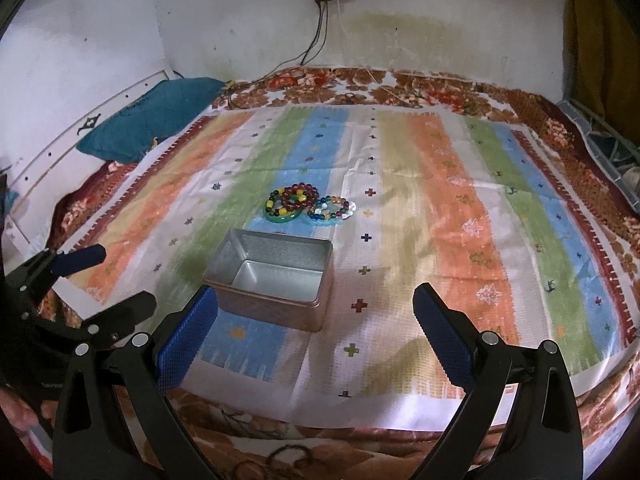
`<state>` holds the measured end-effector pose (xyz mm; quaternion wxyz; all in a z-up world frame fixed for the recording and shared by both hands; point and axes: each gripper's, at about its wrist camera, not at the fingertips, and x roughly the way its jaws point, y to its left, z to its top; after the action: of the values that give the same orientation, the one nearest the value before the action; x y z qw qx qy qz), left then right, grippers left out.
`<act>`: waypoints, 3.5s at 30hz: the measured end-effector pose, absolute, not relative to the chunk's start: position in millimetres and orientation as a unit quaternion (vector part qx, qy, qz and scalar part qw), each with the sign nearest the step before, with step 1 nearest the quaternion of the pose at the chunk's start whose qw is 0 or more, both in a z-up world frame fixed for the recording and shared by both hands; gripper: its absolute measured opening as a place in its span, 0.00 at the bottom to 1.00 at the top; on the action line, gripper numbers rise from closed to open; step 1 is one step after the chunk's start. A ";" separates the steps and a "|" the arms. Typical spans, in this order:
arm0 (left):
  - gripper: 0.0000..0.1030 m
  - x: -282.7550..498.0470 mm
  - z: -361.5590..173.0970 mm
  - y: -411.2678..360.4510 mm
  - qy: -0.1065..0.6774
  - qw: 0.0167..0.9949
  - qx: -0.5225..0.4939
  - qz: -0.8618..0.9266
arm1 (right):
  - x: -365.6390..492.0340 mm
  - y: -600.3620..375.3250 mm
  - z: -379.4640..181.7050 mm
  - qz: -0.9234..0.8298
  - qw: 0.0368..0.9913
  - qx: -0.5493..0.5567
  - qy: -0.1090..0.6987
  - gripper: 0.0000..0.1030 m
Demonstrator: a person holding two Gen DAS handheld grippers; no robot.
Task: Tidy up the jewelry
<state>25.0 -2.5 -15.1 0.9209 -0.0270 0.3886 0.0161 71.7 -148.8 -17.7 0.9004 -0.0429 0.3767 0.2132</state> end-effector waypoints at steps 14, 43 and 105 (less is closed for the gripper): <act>0.95 49.9 -18.8 11.4 0.400 0.914 -0.058 0.018 | 105.4 -147.2 -21.2 0.196 0.906 -0.017 0.376 0.96; 0.95 123.6 -25.6 42.3 0.415 0.906 -0.015 0.079 | 174.4 -131.9 -39.4 0.172 0.899 -0.026 0.402 0.96; 0.94 298.5 -93.5 67.6 0.499 0.859 -0.042 0.107 | 298.7 -88.9 -108.8 0.170 0.848 -0.043 0.501 0.96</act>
<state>298.5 67.6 -93.5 0.8588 -0.0421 0.4992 0.1074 298.7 -88.9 -108.8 0.8476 -0.0433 0.5007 0.1702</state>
